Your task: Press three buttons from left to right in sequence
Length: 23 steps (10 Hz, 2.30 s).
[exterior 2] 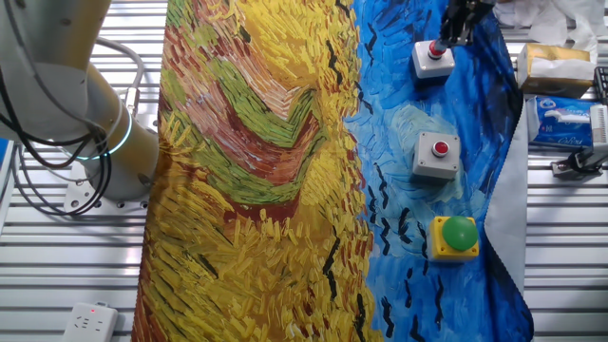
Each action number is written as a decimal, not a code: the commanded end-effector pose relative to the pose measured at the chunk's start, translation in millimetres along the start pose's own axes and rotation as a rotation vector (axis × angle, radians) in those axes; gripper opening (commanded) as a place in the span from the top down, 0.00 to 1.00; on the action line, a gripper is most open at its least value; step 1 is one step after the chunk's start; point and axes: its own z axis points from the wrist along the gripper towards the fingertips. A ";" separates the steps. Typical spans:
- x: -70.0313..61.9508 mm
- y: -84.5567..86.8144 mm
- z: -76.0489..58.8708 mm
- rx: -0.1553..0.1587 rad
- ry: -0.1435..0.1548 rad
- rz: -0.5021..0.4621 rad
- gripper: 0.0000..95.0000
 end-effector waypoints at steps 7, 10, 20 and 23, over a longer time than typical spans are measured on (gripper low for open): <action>-3.8 2.9 5.1 -0.002 0.007 -0.011 1.00; -3.2 6.7 -2.8 -0.002 0.015 -0.011 1.00; -4.8 6.7 31.8 0.003 0.025 -0.008 1.00; -4.3 7.6 36.0 0.007 0.023 -0.011 1.00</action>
